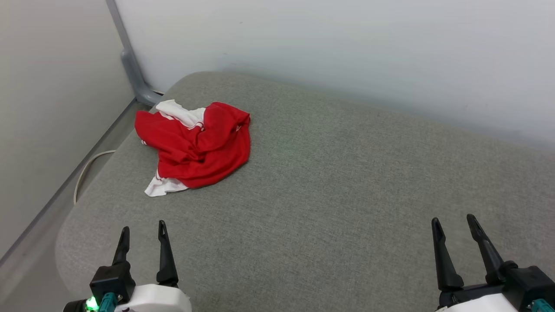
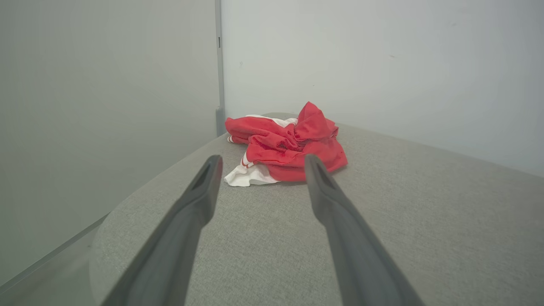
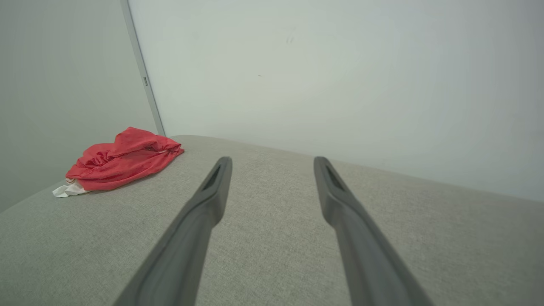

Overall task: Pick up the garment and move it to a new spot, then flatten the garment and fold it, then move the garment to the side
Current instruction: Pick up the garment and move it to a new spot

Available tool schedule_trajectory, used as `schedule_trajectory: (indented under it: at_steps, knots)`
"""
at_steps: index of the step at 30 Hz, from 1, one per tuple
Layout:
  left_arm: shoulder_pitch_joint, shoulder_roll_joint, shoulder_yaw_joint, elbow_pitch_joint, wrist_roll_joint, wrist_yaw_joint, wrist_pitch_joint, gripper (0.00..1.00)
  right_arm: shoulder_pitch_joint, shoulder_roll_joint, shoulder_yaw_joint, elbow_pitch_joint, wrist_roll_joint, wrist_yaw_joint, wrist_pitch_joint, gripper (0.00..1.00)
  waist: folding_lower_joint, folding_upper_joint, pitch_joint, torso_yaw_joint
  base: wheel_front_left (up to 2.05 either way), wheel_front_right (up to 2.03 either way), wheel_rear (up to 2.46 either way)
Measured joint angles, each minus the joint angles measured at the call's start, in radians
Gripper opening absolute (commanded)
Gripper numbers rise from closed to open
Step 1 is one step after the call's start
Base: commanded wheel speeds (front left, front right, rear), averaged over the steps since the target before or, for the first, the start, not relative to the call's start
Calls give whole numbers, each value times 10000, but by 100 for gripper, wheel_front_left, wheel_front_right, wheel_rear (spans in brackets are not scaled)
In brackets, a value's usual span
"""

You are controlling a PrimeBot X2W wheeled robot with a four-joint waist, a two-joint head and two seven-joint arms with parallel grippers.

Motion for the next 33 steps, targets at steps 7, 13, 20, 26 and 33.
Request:
schedule_trajectory:
  at_steps: [7,13,20,26,33]
  knots:
    - [79,0,125,23,-98,-23,0,100,8,0,35,19,19,0,0,100,0,0,-37,233,0,0,0]
    - [-253,0,318,75,-33,-196,0,100,-14,2,104,6,-100,0,0,100,0,0,86,95,0,0,0]
    - [-1774,171,1306,211,-173,-918,0,100,-232,0,29,-176,-447,0,0,100,0,0,520,-253,0,0,0]
    - [-3422,583,2251,351,-88,-1463,-2,100,-526,-2,-109,-341,-765,0,0,100,0,0,1076,-630,0,0,0]
    - [-5176,1185,2872,878,-393,-2180,-2,100,-918,0,-272,-625,-1154,0,0,100,1,0,1910,-1052,0,0,0]
